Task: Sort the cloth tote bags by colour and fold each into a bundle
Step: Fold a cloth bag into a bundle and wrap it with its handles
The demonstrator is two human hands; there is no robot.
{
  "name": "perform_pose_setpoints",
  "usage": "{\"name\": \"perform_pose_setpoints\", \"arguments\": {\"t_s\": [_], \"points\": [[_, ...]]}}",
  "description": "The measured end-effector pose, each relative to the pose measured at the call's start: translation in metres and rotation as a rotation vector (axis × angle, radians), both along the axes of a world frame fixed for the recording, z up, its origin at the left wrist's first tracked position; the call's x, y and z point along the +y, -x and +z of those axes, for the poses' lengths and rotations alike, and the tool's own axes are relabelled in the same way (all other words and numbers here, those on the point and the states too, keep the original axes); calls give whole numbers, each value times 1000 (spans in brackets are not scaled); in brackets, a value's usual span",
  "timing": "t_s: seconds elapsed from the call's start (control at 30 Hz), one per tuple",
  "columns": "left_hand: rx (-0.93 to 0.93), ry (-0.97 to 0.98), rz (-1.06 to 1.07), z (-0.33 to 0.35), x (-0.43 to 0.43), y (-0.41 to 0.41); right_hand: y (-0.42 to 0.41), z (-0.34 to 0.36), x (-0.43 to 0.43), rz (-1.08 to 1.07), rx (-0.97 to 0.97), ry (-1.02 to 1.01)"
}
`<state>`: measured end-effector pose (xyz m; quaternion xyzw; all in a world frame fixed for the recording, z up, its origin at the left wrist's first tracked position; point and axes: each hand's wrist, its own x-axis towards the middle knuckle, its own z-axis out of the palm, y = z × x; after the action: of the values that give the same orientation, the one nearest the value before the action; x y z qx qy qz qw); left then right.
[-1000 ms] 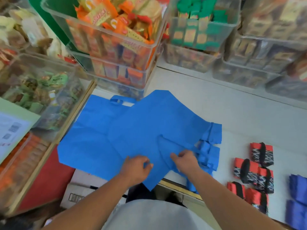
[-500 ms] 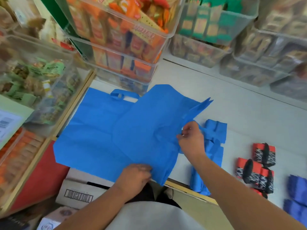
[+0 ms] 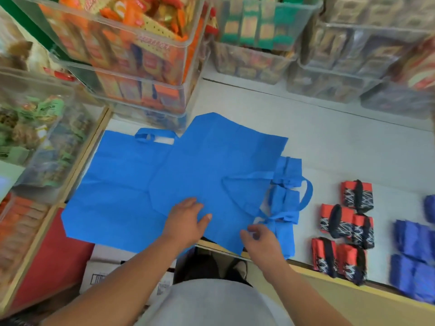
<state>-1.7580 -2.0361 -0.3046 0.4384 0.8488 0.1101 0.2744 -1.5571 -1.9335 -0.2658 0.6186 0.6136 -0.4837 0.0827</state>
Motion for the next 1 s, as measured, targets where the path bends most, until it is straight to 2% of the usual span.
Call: {"name": "perform_pose_setpoints", "arguments": {"t_s": [0.13, 0.23, 0.37, 0.5, 0.6, 0.7, 0.83, 0.93, 1.0], "points": [[87, 214, 99, -7, -13, 43, 21, -7, -7, -120, 31, 75], [57, 303, 152, -13, -27, 67, 38, -16, -14, -180, 9, 109], [-69, 237, 237, -19, -43, 80, 55, -30, -21, -299, -28, 27], [-52, 181, 289, -24, -43, 98, 69, -14, -14, -338, 156, -156], [-59, 120, 319, -27, -42, 99, 75, 20, -2, -193, 273, -274], [-73, 30, 369, -24, -34, 94, 76, 68, 33, 3, 357, -310], [-86, -119, 345, -13, -16, 80, 54, 117, 106, 290, 473, -73], [-148, -183, 240, -1, -3, 63, 38, 141, 174, 462, 367, 41], [-156, -192, 154, 6, 6, 52, 40, 141, 212, 612, 203, -34]]}}
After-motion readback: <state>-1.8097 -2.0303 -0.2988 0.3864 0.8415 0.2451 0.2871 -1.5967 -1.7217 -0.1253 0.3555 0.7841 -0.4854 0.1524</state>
